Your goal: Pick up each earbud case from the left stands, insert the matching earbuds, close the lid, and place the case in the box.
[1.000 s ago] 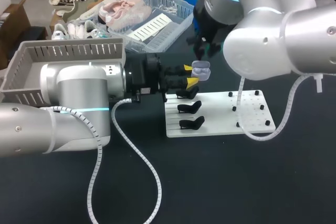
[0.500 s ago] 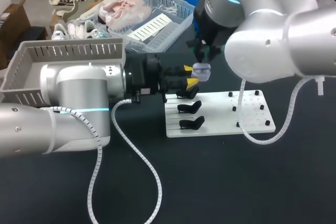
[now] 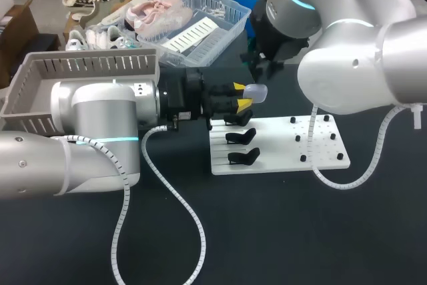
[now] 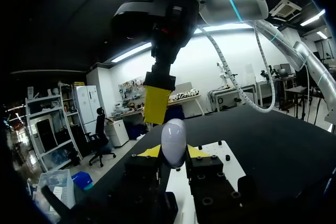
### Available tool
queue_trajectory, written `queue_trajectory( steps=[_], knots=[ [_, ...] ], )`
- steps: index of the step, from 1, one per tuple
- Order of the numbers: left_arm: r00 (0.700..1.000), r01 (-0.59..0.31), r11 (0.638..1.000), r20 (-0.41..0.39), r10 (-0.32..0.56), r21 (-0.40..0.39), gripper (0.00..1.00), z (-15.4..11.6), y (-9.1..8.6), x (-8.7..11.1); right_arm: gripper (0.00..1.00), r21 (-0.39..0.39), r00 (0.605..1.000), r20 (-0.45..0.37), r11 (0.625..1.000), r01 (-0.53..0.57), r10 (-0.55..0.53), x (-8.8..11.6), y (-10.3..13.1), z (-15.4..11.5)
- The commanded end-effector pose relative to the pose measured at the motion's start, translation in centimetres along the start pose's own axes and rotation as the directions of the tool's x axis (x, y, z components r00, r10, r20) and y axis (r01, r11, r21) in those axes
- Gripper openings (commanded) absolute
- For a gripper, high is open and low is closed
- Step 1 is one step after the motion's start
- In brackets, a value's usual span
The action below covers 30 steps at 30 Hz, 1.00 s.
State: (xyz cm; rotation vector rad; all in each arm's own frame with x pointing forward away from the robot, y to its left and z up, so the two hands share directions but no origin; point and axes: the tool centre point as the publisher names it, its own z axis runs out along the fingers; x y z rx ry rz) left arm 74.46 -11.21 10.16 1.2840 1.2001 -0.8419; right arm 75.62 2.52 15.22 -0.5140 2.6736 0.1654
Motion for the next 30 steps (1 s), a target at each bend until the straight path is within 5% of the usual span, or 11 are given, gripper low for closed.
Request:
queue_trajectory(
  steps=[1, 12, 30],
  knots=[
    [1.000, -0.005, 1.000, 0.003, 0.005, -0.013, 0.00, -0.4, -0.1, -0.3, 0.29, 0.012, 0.999, 0.042, 1.000, -0.003, 0.003, 1.6, 0.1, -1.3],
    [0.992, -0.068, 0.983, -0.113, 0.049, -0.170, 0.00, -8.9, 1.6, -1.5, 0.29, 0.028, 0.998, 0.056, 0.999, -0.019, 0.017, 3.1, -0.2, -2.4],
    [0.967, -0.104, 0.907, -0.255, -0.004, -0.407, 0.00, -21.1, 3.6, 1.0, 0.29, 0.060, 0.999, 0.021, 0.997, -0.051, 0.049, 4.7, -0.5, -2.8]
  ],
)
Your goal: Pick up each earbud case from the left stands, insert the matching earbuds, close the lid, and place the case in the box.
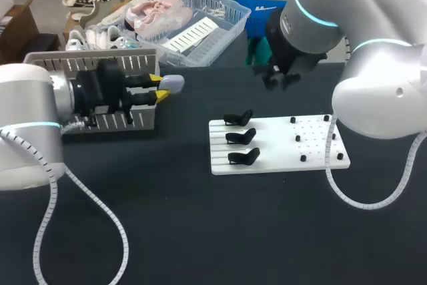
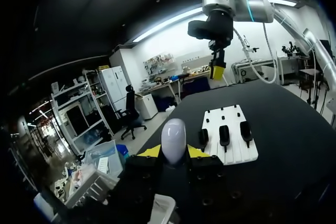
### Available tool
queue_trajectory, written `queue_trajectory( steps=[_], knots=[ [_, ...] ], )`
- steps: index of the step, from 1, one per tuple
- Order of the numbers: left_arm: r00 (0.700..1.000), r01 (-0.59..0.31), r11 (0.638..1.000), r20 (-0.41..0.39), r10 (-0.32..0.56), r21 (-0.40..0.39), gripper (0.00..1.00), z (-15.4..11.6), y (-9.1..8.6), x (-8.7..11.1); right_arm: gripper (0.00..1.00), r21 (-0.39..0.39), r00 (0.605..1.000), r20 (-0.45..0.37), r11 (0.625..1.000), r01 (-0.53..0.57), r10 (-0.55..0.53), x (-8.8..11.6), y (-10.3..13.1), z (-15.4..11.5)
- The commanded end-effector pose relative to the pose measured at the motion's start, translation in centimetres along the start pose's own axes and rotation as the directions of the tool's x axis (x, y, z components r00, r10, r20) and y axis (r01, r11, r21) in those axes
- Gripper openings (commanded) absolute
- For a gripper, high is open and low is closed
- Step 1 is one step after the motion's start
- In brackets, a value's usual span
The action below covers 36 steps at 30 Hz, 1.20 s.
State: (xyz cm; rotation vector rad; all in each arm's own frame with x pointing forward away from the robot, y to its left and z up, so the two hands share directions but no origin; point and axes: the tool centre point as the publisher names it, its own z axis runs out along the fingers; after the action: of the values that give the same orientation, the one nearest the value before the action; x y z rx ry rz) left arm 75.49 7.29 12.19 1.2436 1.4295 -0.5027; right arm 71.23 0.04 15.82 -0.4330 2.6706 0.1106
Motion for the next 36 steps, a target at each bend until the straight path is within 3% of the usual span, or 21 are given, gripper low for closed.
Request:
queue_trajectory(
  steps=[1, 11, 17, 19, 21, 26, 30, 36],
  knots=[
    [1.000, 0.015, 0.977, -0.010, -0.018, -0.210, 0.00, -3.4, 0.2, 1.1, 0.29, 0.009, 1.000, 0.004, 1.000, -0.005, 0.005, 0.5, 0.1, -0.1],
    [0.998, 0.035, 0.956, -0.041, -0.050, -0.292, 0.00, -5.8, 3.2, 4.2, 0.30, 0.034, 0.999, -0.031, 0.999, -0.031, 0.032, 0.9, -0.3, 0.7],
    [0.995, 0.074, 0.952, -0.042, -0.090, -0.296, 0.00, -4.6, 5.2, 6.7, 0.28, 0.035, 0.997, -0.025, 0.997, -0.066, 0.067, 0.1, -1.1, 0.9],
    [0.990, 0.072, 0.952, -0.099, -0.105, -0.296, 0.00, -4.1, 6.0, 7.7, 0.29, 0.037, 0.997, -0.020, 0.997, -0.069, 0.070, -0.3, -1.2, 0.9],
    [0.990, 0.089, 0.949, -0.081, -0.118, -0.302, 0.00, -3.7, 6.7, 8.4, 0.29, 0.039, 0.997, -0.018, 0.997, -0.072, 0.073, -0.6, -1.3, 1.1],
    [0.987, 0.098, 0.950, -0.094, -0.131, -0.295, 0.00, -2.6, 8.3, 9.4, 0.29, 0.046, 0.996, -0.024, 0.995, -0.089, 0.091, -0.8, -1.9, 1.8],
    [0.980, 0.105, 0.957, -0.134, -0.146, -0.272, 0.00, -1.8, 9.1, 10.2, 0.29, 0.042, 0.993, -0.033, 0.993, -0.109, 0.110, -0.7, -2.4, 2.5],
    [0.976, 0.131, 0.952, -0.131, -0.172, -0.277, 0.00, -1.6, 9.6, 11.4, 0.29, 0.037, 0.992, -0.046, 0.992, -0.120, 0.121, -0.6, -2.8, 3.2]
  ],
)
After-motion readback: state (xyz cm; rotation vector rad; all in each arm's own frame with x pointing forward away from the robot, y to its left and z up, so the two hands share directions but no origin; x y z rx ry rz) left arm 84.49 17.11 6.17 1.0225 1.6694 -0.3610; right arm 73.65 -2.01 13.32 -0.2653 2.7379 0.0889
